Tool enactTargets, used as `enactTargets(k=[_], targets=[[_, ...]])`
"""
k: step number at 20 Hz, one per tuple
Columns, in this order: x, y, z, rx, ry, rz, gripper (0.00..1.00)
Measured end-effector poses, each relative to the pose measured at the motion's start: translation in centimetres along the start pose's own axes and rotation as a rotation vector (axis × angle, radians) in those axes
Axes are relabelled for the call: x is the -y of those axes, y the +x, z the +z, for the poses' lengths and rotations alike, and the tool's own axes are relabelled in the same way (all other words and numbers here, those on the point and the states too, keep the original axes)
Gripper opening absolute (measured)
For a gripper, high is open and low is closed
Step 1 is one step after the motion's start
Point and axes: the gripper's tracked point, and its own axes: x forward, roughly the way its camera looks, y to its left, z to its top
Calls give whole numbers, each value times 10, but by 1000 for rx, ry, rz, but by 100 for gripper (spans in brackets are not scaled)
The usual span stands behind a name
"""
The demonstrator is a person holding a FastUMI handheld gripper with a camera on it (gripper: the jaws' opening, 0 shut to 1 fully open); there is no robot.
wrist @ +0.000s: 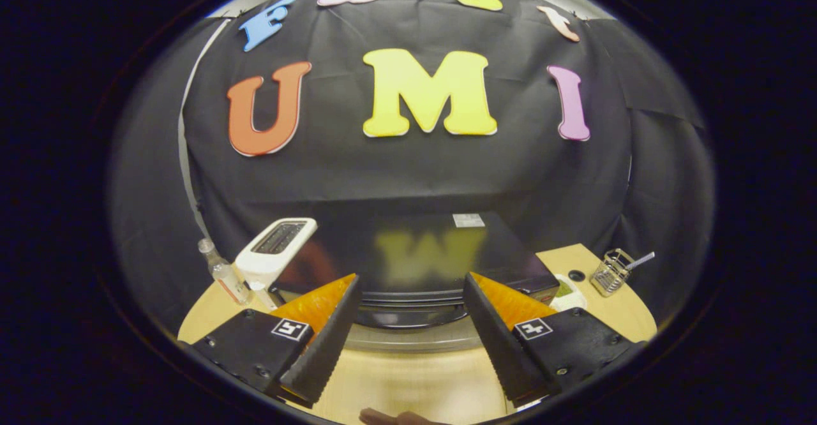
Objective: Open the toaster oven, put the food inside, and close the toaster oven door.
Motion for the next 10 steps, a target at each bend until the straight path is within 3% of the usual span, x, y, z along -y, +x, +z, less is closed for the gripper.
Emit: enactTargets(k=[3, 4, 10], targets=[[-5, 20, -17, -66, -19, 8, 100], [-6, 28, -7, -14, -14, 11, 100], [-4, 13, -17, -41, 0, -3, 100]])
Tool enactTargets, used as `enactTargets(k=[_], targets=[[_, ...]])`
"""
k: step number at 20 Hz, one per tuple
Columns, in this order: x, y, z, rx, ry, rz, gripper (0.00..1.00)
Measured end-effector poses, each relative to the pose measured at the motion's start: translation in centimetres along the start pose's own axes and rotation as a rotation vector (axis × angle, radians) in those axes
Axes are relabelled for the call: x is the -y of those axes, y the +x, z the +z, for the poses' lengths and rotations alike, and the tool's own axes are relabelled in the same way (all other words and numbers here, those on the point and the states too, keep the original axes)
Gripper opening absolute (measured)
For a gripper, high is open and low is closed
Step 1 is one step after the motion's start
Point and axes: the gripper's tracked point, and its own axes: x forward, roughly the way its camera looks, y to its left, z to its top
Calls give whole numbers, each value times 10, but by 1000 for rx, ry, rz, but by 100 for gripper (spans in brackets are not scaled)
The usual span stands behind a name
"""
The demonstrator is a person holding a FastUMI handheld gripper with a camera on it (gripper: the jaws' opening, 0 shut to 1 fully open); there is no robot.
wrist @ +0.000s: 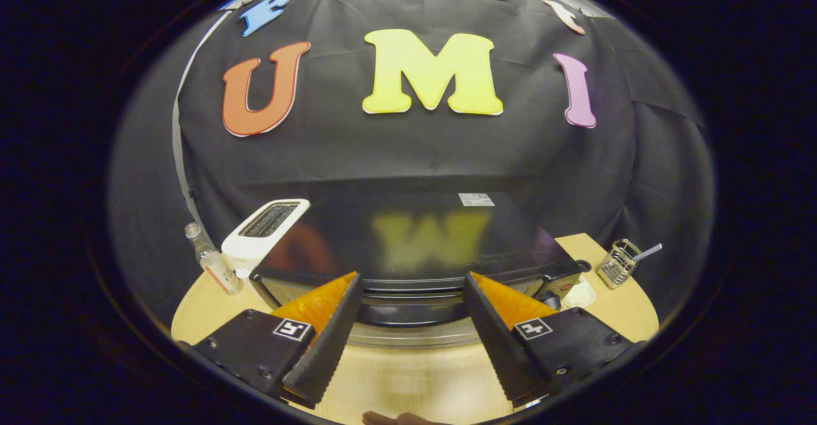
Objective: Open the toaster oven, put the food inside, and close the toaster oven door.
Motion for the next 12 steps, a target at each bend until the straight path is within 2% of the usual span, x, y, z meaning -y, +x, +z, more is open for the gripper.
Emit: enactTargets(k=[12], targets=[[2, -61, -57, 89, -43, 0, 100]])
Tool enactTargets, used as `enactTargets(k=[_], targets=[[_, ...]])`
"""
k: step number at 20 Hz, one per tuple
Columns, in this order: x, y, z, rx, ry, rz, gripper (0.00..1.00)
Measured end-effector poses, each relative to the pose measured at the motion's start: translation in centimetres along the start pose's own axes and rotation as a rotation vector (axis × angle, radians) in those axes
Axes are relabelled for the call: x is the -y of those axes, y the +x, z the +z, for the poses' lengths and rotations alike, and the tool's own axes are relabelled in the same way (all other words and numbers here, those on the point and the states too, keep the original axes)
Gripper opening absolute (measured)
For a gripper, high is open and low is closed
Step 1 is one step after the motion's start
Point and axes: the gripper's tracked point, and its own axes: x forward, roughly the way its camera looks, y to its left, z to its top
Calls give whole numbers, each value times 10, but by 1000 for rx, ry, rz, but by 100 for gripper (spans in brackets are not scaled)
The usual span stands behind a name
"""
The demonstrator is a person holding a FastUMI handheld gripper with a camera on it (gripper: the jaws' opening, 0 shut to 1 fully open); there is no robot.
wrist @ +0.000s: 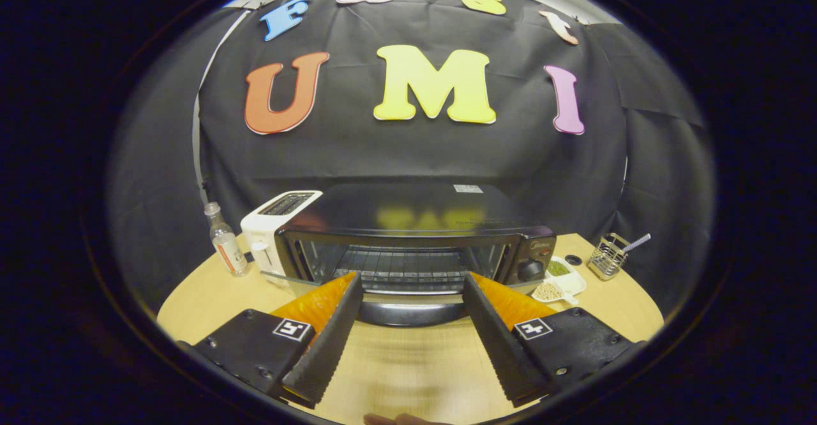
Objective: Open the toaster oven, put the food inside, and close the toaster oven door.
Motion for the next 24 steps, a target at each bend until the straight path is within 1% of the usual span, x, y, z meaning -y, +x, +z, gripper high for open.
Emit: enactTargets(k=[5, 12, 17, 21, 24], targets=[[1, -20, -30, 31, 17, 3, 100], [2, -33, -68, 61, 15, 4, 100], [5, -38, -101, 31, 8, 3, 100], [5, -39, -115, 13, -2, 5, 100], [8, -40, -132, -30, 24, 5, 100]])
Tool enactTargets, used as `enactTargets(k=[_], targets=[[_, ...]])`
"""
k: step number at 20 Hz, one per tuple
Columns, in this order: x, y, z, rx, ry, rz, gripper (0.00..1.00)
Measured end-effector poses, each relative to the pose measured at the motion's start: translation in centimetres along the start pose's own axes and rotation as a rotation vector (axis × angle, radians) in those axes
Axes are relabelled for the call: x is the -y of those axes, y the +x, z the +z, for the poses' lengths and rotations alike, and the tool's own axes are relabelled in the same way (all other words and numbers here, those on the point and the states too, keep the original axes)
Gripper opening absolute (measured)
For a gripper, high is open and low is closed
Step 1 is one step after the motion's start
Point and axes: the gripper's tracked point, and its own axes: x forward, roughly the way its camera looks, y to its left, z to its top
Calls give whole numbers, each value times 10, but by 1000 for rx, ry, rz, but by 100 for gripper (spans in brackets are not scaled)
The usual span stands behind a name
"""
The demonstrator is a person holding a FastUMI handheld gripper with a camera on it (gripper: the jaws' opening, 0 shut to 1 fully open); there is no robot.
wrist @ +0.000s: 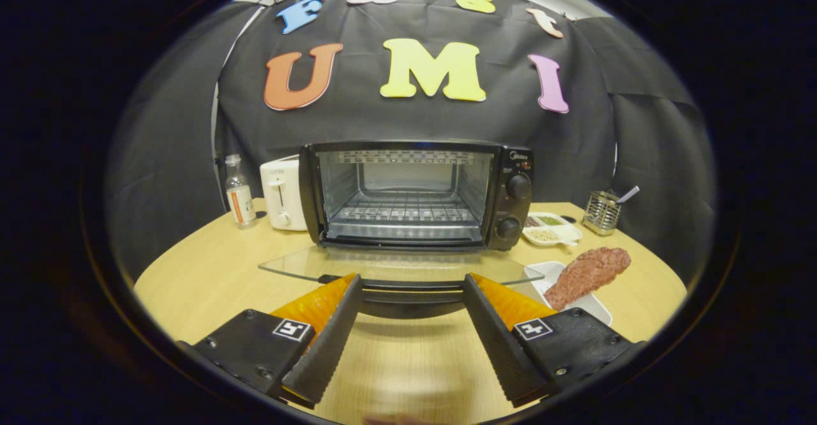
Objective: Open the toaster oven, put the food inside, and close the toaster oven door.
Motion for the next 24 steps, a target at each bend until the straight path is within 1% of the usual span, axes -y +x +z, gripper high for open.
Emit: enactTargets(k=[4, 7, 10, 13, 15, 18, 21, 24], targets=[[1, 2, -20, -52, -26, -5, 100], [2, 5, -34, -105, -18, -5, 100], [2, 4, -32, -106, -34, -5, 100], [2, 0, -41, -150, -50, -6, 100], [-1, -5, -33, -151, -75, 20, 100], [8, -20, -6, -124, -58, 48, 100], [28, -36, 23, -106, -30, 68, 100], [61, -49, 41, -118, -43, 75, 100]])
